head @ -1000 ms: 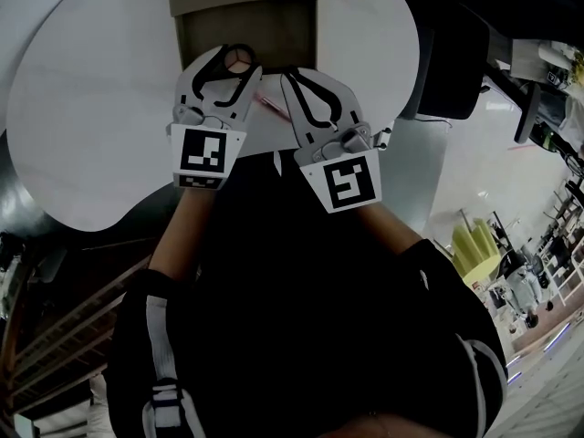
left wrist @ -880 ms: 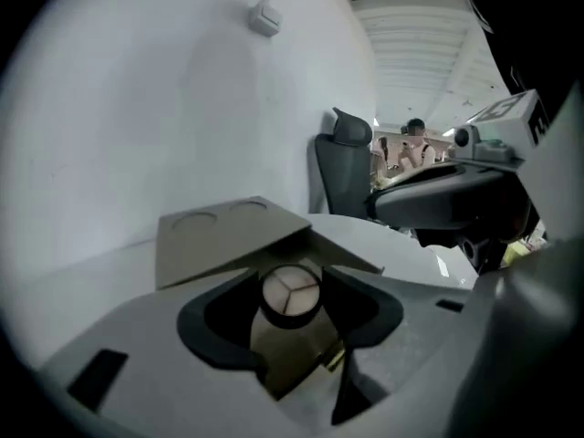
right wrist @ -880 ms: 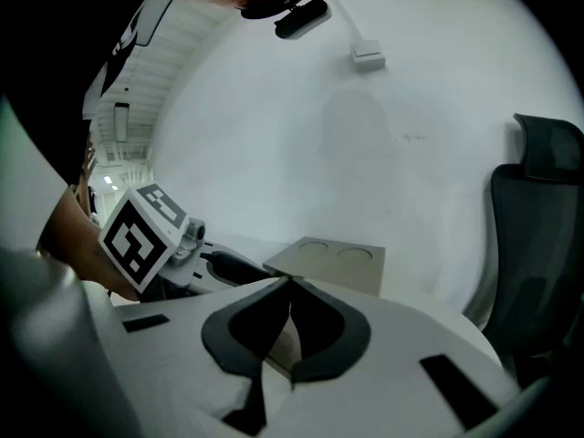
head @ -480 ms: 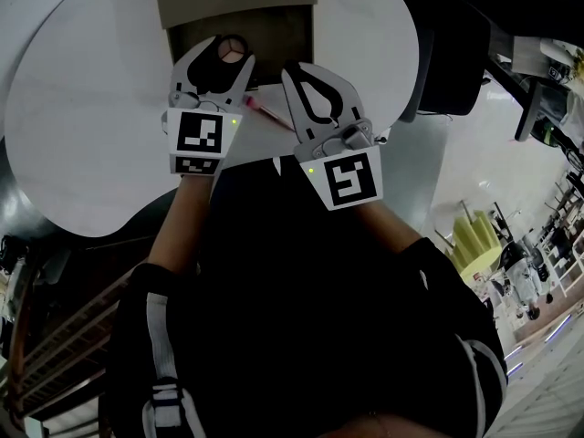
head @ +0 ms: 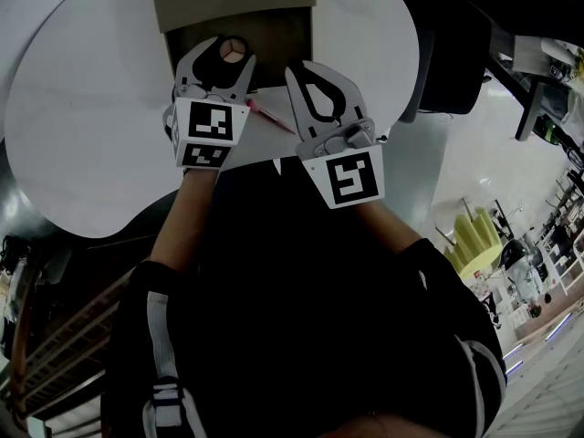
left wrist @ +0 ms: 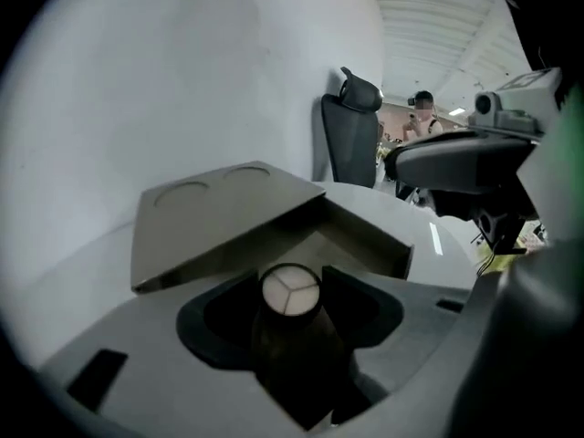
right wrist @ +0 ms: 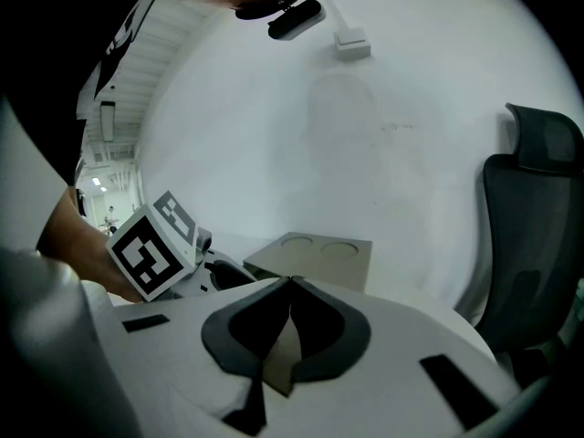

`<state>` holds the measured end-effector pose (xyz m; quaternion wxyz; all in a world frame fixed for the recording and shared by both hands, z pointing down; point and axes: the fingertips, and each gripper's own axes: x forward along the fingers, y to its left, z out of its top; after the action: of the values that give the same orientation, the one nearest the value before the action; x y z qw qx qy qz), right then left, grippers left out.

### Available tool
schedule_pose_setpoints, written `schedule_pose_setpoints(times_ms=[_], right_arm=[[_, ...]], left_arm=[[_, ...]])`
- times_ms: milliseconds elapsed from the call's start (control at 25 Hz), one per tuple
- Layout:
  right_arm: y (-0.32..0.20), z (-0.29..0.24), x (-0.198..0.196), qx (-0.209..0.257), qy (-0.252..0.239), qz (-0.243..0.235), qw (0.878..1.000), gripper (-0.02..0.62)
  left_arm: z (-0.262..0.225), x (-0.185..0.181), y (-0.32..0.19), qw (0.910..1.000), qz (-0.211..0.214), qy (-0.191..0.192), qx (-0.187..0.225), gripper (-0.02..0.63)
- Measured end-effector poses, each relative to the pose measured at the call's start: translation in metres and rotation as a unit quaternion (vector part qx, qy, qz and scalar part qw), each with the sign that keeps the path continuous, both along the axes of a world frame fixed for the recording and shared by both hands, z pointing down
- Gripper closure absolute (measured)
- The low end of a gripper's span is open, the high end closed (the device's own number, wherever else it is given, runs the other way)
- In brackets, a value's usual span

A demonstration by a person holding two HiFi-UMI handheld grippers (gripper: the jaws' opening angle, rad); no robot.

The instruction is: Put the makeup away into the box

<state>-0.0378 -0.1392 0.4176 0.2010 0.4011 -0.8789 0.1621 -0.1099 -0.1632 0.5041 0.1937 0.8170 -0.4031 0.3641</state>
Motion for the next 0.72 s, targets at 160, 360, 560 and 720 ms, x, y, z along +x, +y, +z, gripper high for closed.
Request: schedule_pose_setpoints(times_ms=[160,360,560,720], right_arm=[[-0.001,0.0,0.002,0.001,0.001,0.004,1.0,0.572],[0.001,-0.002,0.004,0.005,-0.001,0.006,1.0,0.572],[0.004,-0.004,0.008,0.01,-0.002,0.008,1.0,0.572],[0.007,-0.009,0.016,0.019,-0.003,0.01,1.0,0.572]], left_arm=[[0.007,0.001,0.0,0.9998,0.005,-0.016,-0.01,0.383],[0.009,0.002,0.001,0.9996,0.009,-0.023,-0.011,0.38],[0.006,0.005,-0.001,1.0,0.002,-0.004,-0.004,0.347],[-0.004,0.009,0.002,0.9998,-0.004,0.018,0.009,0.345]])
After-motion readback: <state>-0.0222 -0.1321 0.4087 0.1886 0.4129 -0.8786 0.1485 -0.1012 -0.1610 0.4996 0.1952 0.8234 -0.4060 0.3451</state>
